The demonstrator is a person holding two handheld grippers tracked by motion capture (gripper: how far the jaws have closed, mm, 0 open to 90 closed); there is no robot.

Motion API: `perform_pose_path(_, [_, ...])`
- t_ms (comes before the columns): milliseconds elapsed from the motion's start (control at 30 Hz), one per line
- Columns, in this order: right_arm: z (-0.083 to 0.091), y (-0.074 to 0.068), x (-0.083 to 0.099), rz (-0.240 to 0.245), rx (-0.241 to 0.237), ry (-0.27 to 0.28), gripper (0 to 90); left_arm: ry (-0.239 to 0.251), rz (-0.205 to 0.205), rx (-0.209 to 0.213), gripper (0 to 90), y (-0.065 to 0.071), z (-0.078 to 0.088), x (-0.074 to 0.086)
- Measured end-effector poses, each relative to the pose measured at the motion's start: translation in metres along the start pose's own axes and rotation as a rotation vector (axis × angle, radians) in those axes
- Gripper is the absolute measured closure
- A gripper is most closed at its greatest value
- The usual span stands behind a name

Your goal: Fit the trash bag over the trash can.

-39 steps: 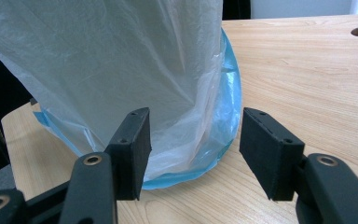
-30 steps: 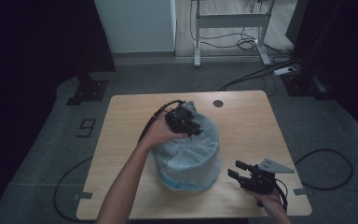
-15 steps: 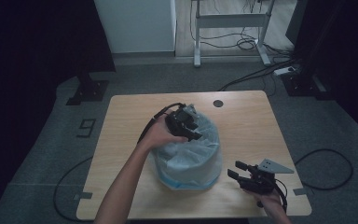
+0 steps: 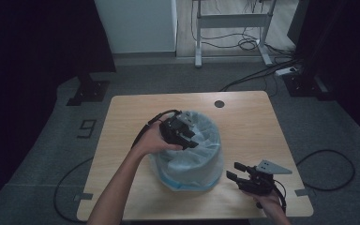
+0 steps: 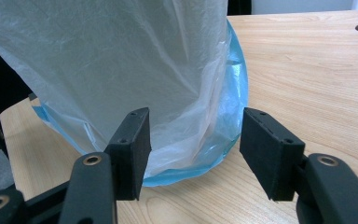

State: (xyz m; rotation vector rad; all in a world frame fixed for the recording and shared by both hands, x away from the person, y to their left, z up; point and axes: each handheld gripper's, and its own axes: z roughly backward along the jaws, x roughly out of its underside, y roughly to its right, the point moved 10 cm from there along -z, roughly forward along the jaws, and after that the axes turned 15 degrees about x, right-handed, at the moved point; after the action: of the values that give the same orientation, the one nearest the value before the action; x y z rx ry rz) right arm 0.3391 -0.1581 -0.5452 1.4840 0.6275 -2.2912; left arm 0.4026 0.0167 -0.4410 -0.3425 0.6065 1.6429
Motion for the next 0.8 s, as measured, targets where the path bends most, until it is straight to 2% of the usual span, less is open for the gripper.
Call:
perform_pose_path(133, [0.0,0.001,0.0,0.0,0.001,-0.001,42.1,-0.041,-0.006,0.005,55.5,0.002,-0.006,0.003])
perform_pose_path(300, [0.001,0.002,0.001,-0.003,0.003,-0.001,42.1,-0.004,-0.007,-0.009,53.9,0.003,0.004,0.002])
perform_pose_path(433, [0.002,0.002,0.0,-0.002,0.005,0.001,42.0,0.056,0.001,-0.038,52.7,0.005,0.022,0.005])
perform_pose_path(500, [0.002,0.002,0.0,-0.003,0.006,0.002,41.9,0.097,0.003,-0.067,51.3,0.006,0.035,0.009])
perform_pose_path(567, [0.003,0.003,0.0,-0.002,0.008,0.002,41.8,0.15,0.002,-0.111,48.8,0.007,0.048,0.013])
perform_pose_path(667, [0.003,0.004,0.0,-0.002,0.016,0.004,41.4,0.247,0.013,-0.152,47.4,0.012,0.064,0.021])
perform_pose_path(800, [0.004,0.006,-0.001,-0.008,0.025,0.006,40.9,0.308,0.039,-0.172,45.4,0.016,0.073,0.037])
